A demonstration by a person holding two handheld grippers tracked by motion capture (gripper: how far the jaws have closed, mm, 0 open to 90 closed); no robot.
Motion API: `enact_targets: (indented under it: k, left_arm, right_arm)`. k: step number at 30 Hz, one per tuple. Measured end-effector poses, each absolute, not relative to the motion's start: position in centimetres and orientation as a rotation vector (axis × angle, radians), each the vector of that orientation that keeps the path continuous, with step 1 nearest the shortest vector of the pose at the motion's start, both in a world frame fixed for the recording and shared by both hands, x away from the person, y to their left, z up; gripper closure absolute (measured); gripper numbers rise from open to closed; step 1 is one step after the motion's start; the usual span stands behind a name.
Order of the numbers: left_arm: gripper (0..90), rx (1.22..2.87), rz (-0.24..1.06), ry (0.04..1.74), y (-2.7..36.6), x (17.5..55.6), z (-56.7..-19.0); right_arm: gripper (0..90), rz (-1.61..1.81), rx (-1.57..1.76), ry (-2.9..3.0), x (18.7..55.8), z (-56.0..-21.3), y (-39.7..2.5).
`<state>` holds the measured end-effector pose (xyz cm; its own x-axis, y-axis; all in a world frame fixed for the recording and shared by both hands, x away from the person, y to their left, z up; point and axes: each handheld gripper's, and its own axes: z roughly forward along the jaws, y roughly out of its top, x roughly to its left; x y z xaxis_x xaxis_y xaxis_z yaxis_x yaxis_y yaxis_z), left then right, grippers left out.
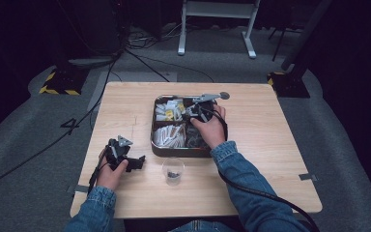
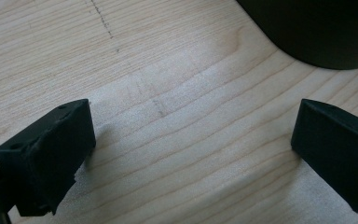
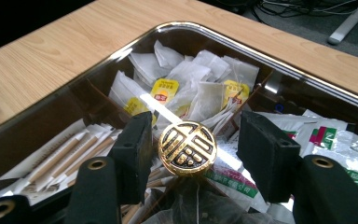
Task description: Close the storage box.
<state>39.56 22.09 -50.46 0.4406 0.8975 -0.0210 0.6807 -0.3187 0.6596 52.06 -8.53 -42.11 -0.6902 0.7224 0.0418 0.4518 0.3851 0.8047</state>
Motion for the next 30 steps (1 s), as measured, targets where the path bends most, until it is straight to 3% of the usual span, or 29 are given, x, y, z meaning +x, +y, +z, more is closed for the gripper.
enact_targets:
  k: [19,30]
  left_arm:
    - [0.1,2.093,0.475,1.324,22.1,39.4,-50.5]
    - [0.1,2.089,0.469,1.330,22.1,39.3,-50.5]
  right_arm:
    - [44.0,1.337,1.009,2.270,50.4,-37.6,-13.0]
    - [42.9,1.310,1.025,2.257,49.6,-37.0,-16.2]
